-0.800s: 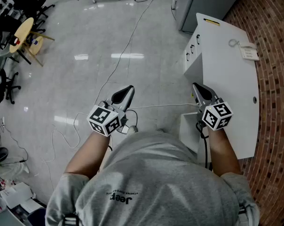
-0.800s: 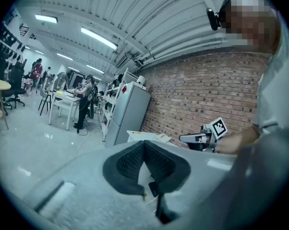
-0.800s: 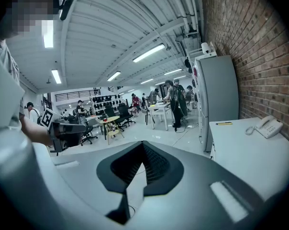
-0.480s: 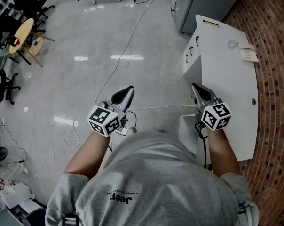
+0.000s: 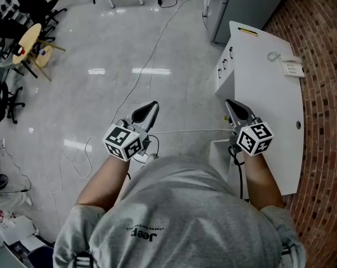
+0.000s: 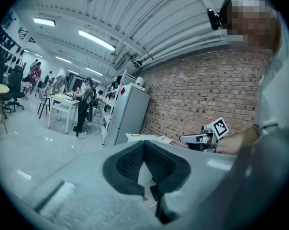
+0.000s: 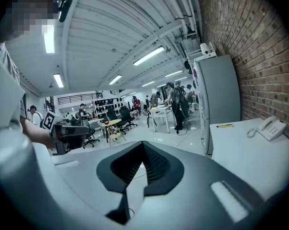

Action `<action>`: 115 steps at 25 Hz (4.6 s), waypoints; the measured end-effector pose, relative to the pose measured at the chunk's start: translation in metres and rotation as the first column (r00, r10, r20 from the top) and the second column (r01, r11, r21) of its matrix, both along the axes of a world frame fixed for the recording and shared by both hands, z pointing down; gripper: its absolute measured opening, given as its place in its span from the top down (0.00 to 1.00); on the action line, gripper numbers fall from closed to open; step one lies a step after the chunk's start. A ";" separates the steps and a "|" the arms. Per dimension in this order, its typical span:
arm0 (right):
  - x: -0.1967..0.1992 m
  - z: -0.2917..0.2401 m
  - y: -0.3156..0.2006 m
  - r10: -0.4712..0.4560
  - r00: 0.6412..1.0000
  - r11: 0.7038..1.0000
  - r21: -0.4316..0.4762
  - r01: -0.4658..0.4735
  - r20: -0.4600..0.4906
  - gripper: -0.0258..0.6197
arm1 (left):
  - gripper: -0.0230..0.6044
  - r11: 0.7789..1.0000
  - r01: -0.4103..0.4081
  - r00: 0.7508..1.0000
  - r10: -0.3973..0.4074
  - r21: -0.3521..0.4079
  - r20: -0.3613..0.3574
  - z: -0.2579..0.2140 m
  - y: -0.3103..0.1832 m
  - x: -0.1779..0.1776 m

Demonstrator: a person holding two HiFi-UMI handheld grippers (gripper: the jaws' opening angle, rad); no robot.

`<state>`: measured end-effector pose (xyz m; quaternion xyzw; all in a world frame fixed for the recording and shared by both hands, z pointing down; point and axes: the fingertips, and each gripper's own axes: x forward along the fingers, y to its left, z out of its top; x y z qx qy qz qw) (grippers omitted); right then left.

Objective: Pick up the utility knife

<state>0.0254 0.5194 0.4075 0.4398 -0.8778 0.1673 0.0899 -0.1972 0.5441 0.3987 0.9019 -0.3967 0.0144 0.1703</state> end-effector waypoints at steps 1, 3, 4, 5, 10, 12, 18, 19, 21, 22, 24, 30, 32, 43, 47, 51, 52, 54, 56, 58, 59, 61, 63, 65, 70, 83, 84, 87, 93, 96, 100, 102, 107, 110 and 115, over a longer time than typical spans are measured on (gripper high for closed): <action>0.003 -0.001 0.000 -0.005 1.000 1.000 0.002 0.005 0.001 0.95 | 0.97 1.000 0.001 1.000 -0.001 0.004 0.002 -0.001 -0.001 0.005; 0.011 -0.004 0.002 -0.016 1.000 1.000 0.008 0.016 0.001 0.95 | 0.97 1.000 0.002 1.000 -0.002 0.011 0.003 -0.004 -0.002 0.017; 0.015 -0.005 0.002 -0.022 1.000 1.000 0.010 0.022 0.001 0.95 | 0.97 1.000 0.002 1.000 -0.002 0.014 0.001 -0.005 -0.003 0.024; 0.019 -0.006 0.003 -0.029 1.000 1.000 0.012 0.029 0.000 0.95 | 0.97 1.000 0.002 1.000 -0.002 0.017 -0.002 -0.007 -0.003 0.030; 0.041 -0.008 -0.001 -0.037 0.999 0.999 0.022 0.037 0.007 0.95 | 0.97 1.000 -0.008 1.000 0.008 0.019 -0.008 -0.007 -0.011 0.056; 0.048 -0.006 -0.007 -0.027 1.000 0.999 0.019 0.027 0.014 0.95 | 0.97 1.000 -0.015 1.000 0.015 0.017 -0.002 -0.005 -0.019 0.060; 0.049 0.004 -0.046 -0.009 1.000 1.000 0.008 0.009 0.004 0.95 | 0.97 1.000 -0.025 0.999 0.025 0.000 -0.027 0.006 -0.072 0.054; 0.048 0.005 -0.056 -0.004 1.000 1.000 0.010 0.004 0.003 0.95 | 0.97 0.999 -0.032 0.999 0.032 -0.002 -0.030 0.009 -0.085 0.053; 0.045 0.006 -0.080 0.007 1.000 1.000 0.014 -0.007 -0.004 0.95 | 0.97 0.999 -0.051 0.998 0.051 0.002 -0.037 0.012 -0.115 0.051; 0.044 0.006 -0.095 0.012 1.000 1.000 0.017 -0.012 -0.007 0.95 | 0.97 0.998 -0.061 0.997 0.061 0.006 -0.041 0.013 -0.132 0.050; 0.039 0.005 -0.130 0.023 1.000 0.999 0.028 -0.023 -0.008 0.95 | 0.97 0.996 -0.083 0.996 0.083 0.014 -0.043 0.015 -0.170 0.045; 0.009 -0.011 -0.252 0.075 0.997 0.995 0.066 -0.077 0.032 0.95 | 0.97 0.989 -0.143 0.989 0.144 0.030 -0.023 0.008 -0.307 0.014; -0.003 -0.017 -0.290 0.085 0.995 0.993 0.074 -0.088 0.045 0.95 | 0.97 0.986 -0.165 0.986 0.166 0.036 -0.003 0.000 -0.350 0.003; -0.019 -0.022 -0.432 0.112 0.992 0.991 0.068 -0.116 0.052 0.95 | 0.97 0.984 -0.174 0.985 0.174 0.027 -0.004 -0.007 -0.495 -0.023; -0.013 -0.010 -0.463 0.077 0.995 0.996 0.049 -0.080 0.057 0.95 | 0.97 0.990 -0.140 0.990 0.140 0.001 0.002 0.006 -0.520 -0.021; 0.001 0.001 -0.505 0.018 0.997 0.999 0.045 -0.022 0.074 0.95 | 0.97 0.997 -0.077 0.997 0.078 -0.029 0.014 0.021 -0.552 -0.012; 0.005 0.003 -0.517 -0.001 0.997 0.999 0.045 -0.002 0.074 0.95 | 0.97 0.997 -0.063 0.998 0.064 -0.036 0.018 0.024 -0.561 -0.007; 0.018 0.008 -0.540 -0.043 0.996 0.999 0.037 0.040 0.076 0.95 | 0.97 0.998 -0.039 0.999 0.041 -0.045 0.027 0.029 -0.580 0.011; 0.035 0.011 -0.567 -0.073 0.995 0.997 0.035 0.071 0.073 0.95 | 0.97 0.999 -0.015 0.999 0.016 -0.049 0.028 0.030 -0.603 0.032; 0.052 0.011 -0.599 -0.094 0.993 0.995 0.035 0.091 0.069 0.95 | 0.97 0.999 0.005 1.000 -0.004 -0.050 0.022 0.027 -0.629 0.053; 0.059 0.009 -0.615 -0.104 0.992 0.994 0.034 0.101 0.071 0.95 | 0.97 0.999 0.011 1.000 -0.010 -0.050 0.021 0.025 -0.642 0.064; 0.072 0.006 -0.641 -0.128 0.989 0.992 0.035 0.125 0.076 0.95 | 0.97 0.999 0.020 1.000 -0.019 -0.048 0.023 0.022 -0.666 0.085; 0.085 0.004 -0.663 -0.149 0.986 0.988 0.036 0.147 0.079 0.95 | 0.97 0.999 0.029 0.999 -0.028 -0.042 0.023 0.017 -0.687 0.105; 0.096 0.005 -0.683 -0.165 0.983 0.986 0.035 0.163 0.085 0.95 | 0.97 0.999 0.037 0.999 -0.036 -0.034 0.025 0.012 -0.708 0.121; 0.101 0.008 -0.717 -0.181 0.979 0.983 0.026 0.179 0.099 0.95 | 0.97 0.999 0.039 0.999 -0.037 -0.032 0.039 0.004 -0.742 0.134; 0.051 -0.002 -0.758 -0.043 0.997 0.998 0.043 0.041 0.063 0.95 | 0.97 0.995 -0.100 0.995 0.100 -0.026 0.018 0.006 -0.801 0.082; 0.046 -0.002 -0.758 -0.044 0.997 0.998 0.041 0.042 0.060 0.95 | 0.97 0.994 -0.102 0.995 0.103 -0.027 0.015 0.007 -0.803 0.079; 0.037 -0.004 -0.761 -0.052 0.997 0.998 0.044 0.050 0.055 0.95 | 0.97 0.996 -0.088 0.996 0.088 -0.029 -0.009 0.007 -0.806 0.072; 0.038 -0.002 -0.762 -0.076 0.996 0.997 0.038 0.074 0.037 0.94 | 0.97 0.996 -0.080 0.997 0.079 -0.029 -0.013 0.006 -0.808 0.074; 0.042 0.001 -0.763 -0.073 0.997 0.997 0.032 0.072 0.039 0.95 | 0.97 0.996 -0.083 0.996 0.083 -0.027 -0.013 0.006 -0.808 0.076; 0.044 0.001 -0.764 -0.077 0.996 0.997 0.029 0.075 0.043 0.95 | 0.96 0.996 -0.081 0.996 0.081 -0.022 -0.024 0.005 -0.808 0.077; 0.044 0.000 -0.766 -0.076 0.996 0.997 0.030 0.075 0.043 0.95 | 0.67 0.996 -0.090 0.995 0.089 -0.029 -0.036 0.004 -0.811 0.078; 0.048 -0.002 -0.771 -0.073 0.996 0.997 0.034 0.071 0.044 0.95 | 0.56 0.996 -0.083 0.996 0.082 -0.025 -0.016 0.004 -0.817 0.078; 0.049 -0.003 -0.773 -0.068 0.997 0.997 0.040 0.066 0.048 0.95 | 0.56 0.996 -0.084 0.996 0.084 -0.028 -0.008 0.005 -0.817 0.077; 0.063 -0.003 -0.773 -0.024 0.998 0.999 0.043 0.022 0.051 0.94 | 0.56 0.991 -0.126 0.992 0.126 -0.038 0.020 0.008 -0.819 0.087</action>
